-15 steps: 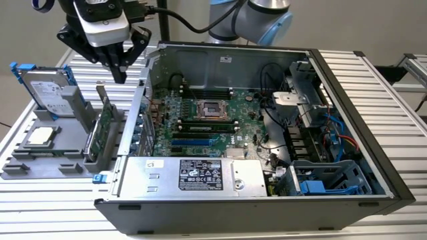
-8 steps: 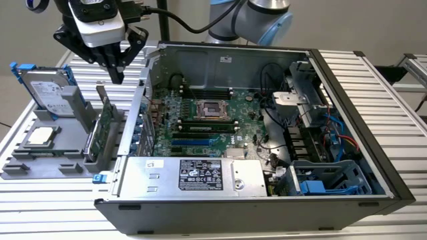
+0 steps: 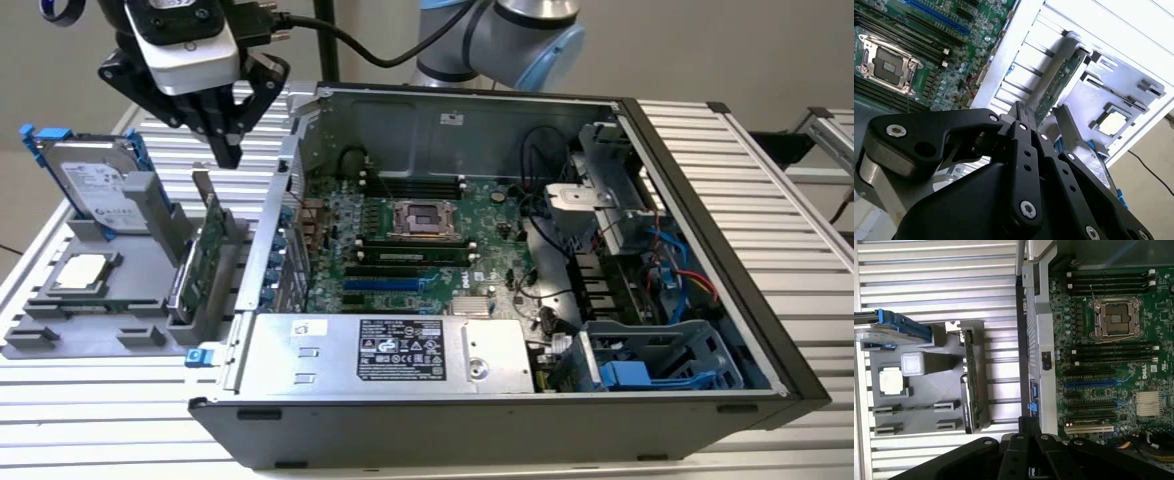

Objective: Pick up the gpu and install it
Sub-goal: 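Reach for the gpu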

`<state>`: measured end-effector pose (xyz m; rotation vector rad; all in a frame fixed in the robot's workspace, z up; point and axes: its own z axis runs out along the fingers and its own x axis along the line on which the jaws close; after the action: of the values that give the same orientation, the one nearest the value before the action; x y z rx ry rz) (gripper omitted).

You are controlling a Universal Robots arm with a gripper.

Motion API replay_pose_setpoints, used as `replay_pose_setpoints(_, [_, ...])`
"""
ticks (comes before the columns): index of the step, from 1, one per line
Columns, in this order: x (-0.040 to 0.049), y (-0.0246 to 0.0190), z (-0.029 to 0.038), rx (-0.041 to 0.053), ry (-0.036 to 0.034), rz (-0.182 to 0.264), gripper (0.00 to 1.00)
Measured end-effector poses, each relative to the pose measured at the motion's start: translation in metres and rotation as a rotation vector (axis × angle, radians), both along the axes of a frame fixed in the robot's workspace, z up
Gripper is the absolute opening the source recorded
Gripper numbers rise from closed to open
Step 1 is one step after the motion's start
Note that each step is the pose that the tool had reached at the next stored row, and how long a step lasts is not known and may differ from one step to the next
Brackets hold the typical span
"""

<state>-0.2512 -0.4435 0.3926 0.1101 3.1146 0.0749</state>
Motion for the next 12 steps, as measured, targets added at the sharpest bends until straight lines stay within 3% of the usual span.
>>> replay_pose_setpoints(12, [-0.0086,-0.0019,0.0000,0.0000,0.0000,0.000,0.00])
